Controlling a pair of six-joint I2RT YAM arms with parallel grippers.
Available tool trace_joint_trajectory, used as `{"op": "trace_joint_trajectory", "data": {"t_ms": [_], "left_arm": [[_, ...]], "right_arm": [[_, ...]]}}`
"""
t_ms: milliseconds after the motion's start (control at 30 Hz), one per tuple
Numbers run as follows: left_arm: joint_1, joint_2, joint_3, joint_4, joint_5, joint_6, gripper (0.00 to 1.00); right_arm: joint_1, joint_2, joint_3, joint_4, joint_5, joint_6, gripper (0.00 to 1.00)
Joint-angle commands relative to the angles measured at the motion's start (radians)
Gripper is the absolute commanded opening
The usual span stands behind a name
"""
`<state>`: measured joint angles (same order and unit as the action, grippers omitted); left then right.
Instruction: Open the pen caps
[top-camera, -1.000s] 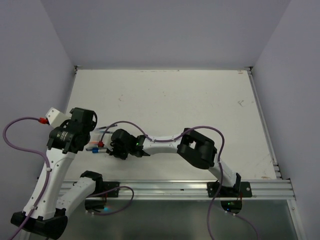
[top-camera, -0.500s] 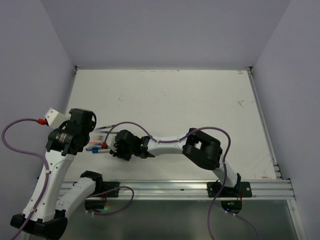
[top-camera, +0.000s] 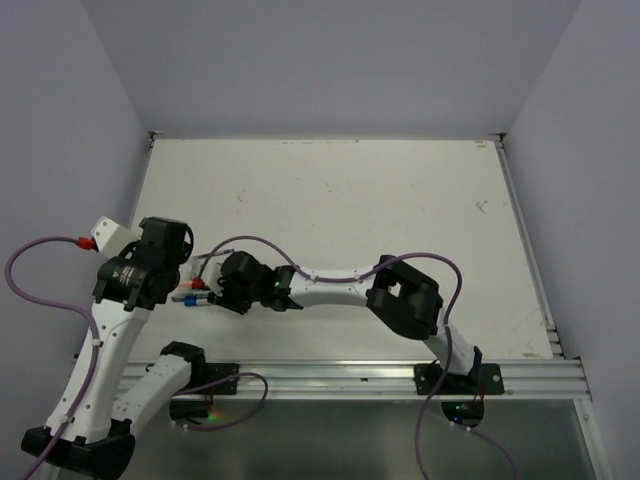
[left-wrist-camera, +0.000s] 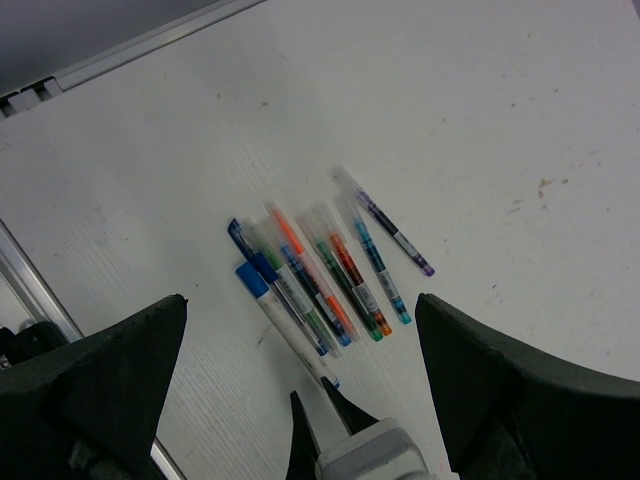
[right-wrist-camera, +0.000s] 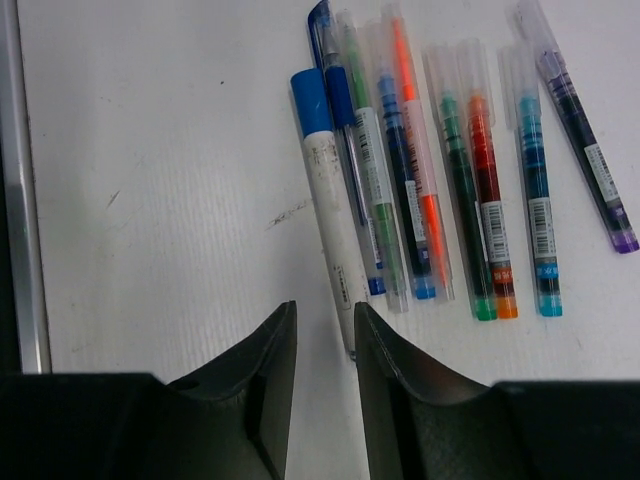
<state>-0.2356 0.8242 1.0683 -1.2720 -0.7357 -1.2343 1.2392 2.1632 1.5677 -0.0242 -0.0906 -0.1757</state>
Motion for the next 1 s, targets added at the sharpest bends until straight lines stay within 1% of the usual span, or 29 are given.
{"op": "trace_joint_trajectory", "data": {"t_ms": [0,233,567,767,833,867,967], "left_arm": [[0.007,-0.007,-0.001,0.045,-0.028,-0.002,1.00],[0.007,-0.008,-0.001,0.051,-0.022,0.004,1.00],[0.007,-0.011,-0.002,0.054,-0.016,0.006,1.00],[0.007,-0.014,-0.008,0.057,-0.019,0.009,1.00],[0.007,-0.013,-0.008,0.057,-0.021,0.007,1.00],[0.007,-0.014,-0.008,0.057,-0.022,0.009,1.00],[0.007,-0.007,0.001,0.022,-0.050,-0.030,1.00]], "right_arm": [[0.008,0.035,0.063,-0.036,0.022,-0.036,0.34],[0.003,0.078,0.089,-0.056,0.002,-0.031,0.34],[-0.012,0.087,0.062,-0.043,-0.037,-0.016,0.33],[-0.014,0.003,-0.003,-0.008,-0.072,-0.004,0.34],[-0.014,-0.023,-0.017,-0.003,-0.083,0.007,0.35],[-0.014,-0.046,-0.029,0.001,-0.087,0.013,0.38],[-0.017,-0.071,-0.032,-0.003,-0.106,0.031,0.41]]}}
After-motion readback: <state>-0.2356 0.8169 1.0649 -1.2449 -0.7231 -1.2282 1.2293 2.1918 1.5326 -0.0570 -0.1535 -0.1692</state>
